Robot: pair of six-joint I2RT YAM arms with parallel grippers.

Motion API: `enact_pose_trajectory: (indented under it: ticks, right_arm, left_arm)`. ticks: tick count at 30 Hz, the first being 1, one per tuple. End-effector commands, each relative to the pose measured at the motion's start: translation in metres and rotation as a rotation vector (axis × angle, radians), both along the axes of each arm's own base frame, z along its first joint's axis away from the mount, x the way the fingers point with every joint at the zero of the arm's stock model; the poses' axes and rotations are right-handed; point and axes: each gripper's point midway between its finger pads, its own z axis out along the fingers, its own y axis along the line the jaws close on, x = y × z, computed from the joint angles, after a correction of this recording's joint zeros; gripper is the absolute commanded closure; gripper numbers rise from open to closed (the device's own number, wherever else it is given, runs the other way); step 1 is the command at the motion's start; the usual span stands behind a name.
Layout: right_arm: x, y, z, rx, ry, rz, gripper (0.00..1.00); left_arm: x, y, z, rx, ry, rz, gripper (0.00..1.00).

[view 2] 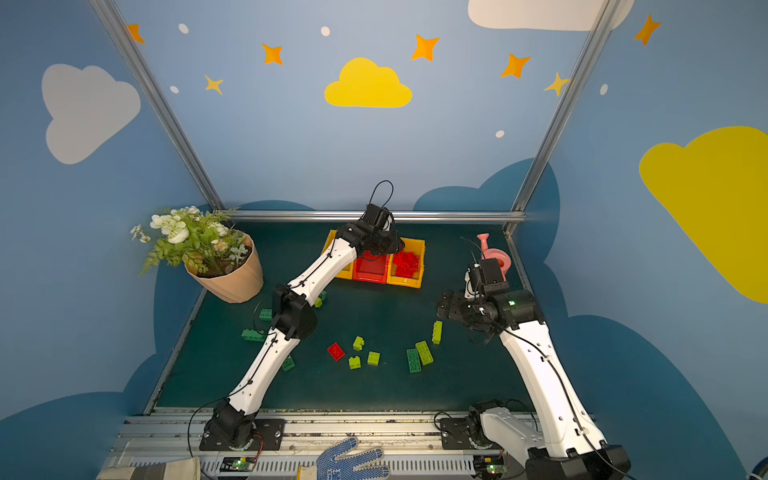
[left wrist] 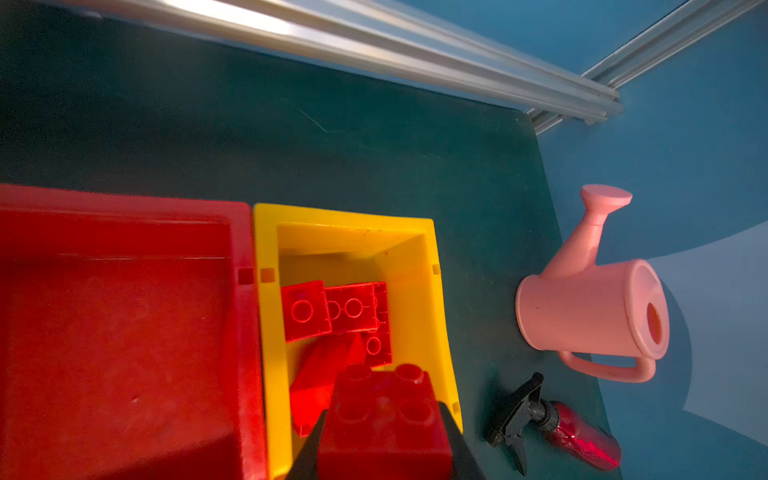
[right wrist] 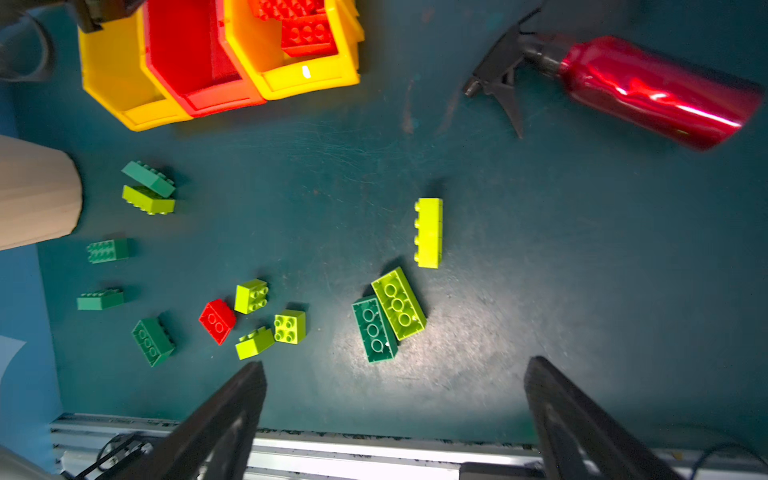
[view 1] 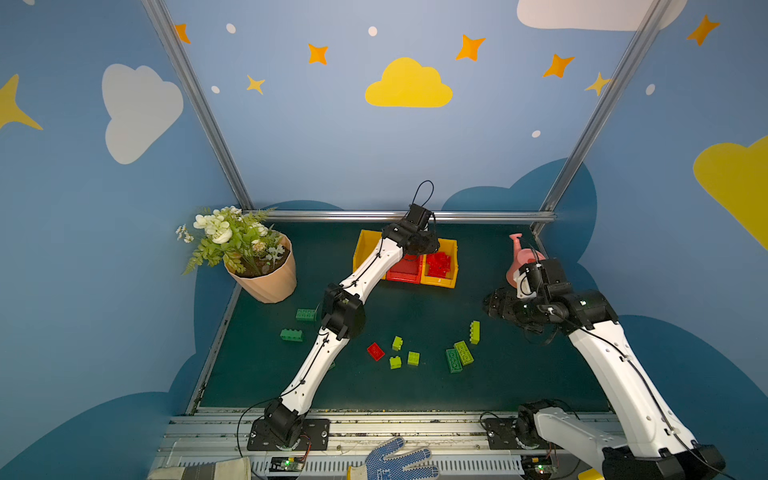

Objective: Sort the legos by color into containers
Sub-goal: 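Release the red 2x2 brick into the yellow bin and withdraw the left gripper, then lower the open left gripper over the small red brick among lime bricks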

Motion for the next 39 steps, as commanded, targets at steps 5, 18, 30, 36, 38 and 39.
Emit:
enact_pose_trajectory:
  ticks: [5, 18, 30, 36, 38, 39]
  right_arm:
    - [-0.022, -0.019, 0.007, -0.06, 0.04, -0.049, 0.05]
    - [-0.035, -0.03, 0.013, -0.095, 0.031, -0.075, 0.05]
    - [-0.017, 0.002, -0.006, 0.022, 0.039, 0.036, 0.05]
    - [-0.009, 0.018, -0.013, 0.068, 0.044, 0.108, 0.05]
    - [-0.007, 0.023, -0.014, 0.077, 0.048, 0.129, 0.05]
    - [-0.006, 0.026, -0.015, 0.081, 0.05, 0.139, 0.05]
  left_arm:
    - [0.026, -0.03, 0.01, -0.217, -0.083, -0.025, 0.66]
    - [0.024, -0.035, 0.026, -0.26, -0.087, -0.023, 0.05]
    - [-0.072, 0.059, 0.045, 0.018, -0.04, 0.01, 0.05]
    - [-0.171, 0.165, -0.001, 0.279, 0.06, 0.119, 0.05]
    - [-0.203, 0.195, -0.007, 0.322, 0.104, 0.182, 0.05]
    - [-0.217, 0.208, -0.007, 0.325, 0.125, 0.225, 0.05]
